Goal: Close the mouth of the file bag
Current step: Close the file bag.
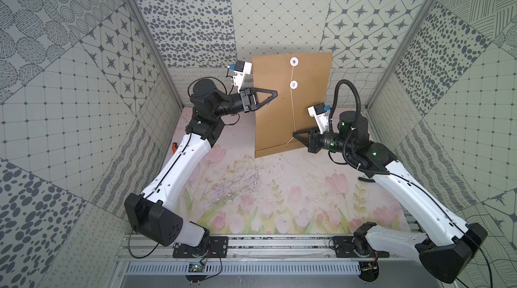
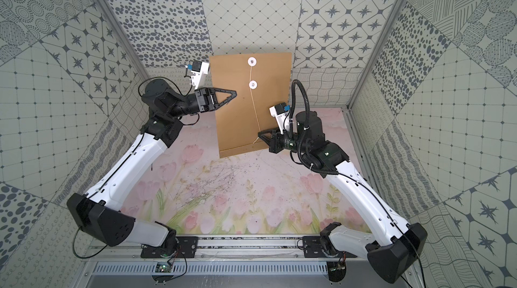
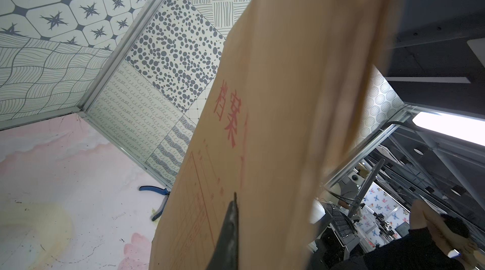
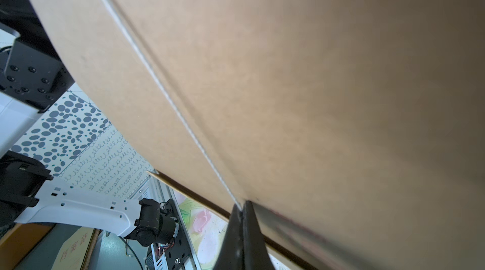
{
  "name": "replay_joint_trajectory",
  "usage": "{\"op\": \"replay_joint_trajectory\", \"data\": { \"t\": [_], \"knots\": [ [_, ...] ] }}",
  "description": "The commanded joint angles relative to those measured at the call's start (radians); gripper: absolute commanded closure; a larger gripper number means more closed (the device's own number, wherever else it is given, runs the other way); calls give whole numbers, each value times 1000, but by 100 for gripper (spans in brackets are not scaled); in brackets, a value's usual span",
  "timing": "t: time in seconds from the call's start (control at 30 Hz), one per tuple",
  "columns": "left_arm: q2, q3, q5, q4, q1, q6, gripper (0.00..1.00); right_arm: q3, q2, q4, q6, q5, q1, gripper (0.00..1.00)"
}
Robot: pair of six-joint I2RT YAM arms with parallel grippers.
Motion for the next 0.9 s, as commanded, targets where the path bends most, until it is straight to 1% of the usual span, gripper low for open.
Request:
{"op": "replay_joint_trajectory", "data": {
  "t": [0.0, 0.2, 0.3, 0.4, 0.6, 0.87],
  "knots": [
    [-21, -1, 98, 107, 9, 25, 100, -1, -34, -10, 11, -11, -20, 100],
    [-35, -2, 116, 91, 9, 46, 100, 11, -39, -25, 7, 0, -33, 100],
    [-45, 7, 119, 36, 9, 99, 100, 24, -41, -54, -9, 23, -50, 100],
    [-55, 21, 115, -61, 9, 176, 100, 49, -46, -95, -31, 67, -68, 100],
    [-71, 27, 106, -201, 9, 291, 100, 116, -50, -168, -59, 170, -84, 100],
    [-83, 26, 100, -318, 9, 386, 100, 228, -24, -238, -91, 268, -85, 100]
  ]
}}
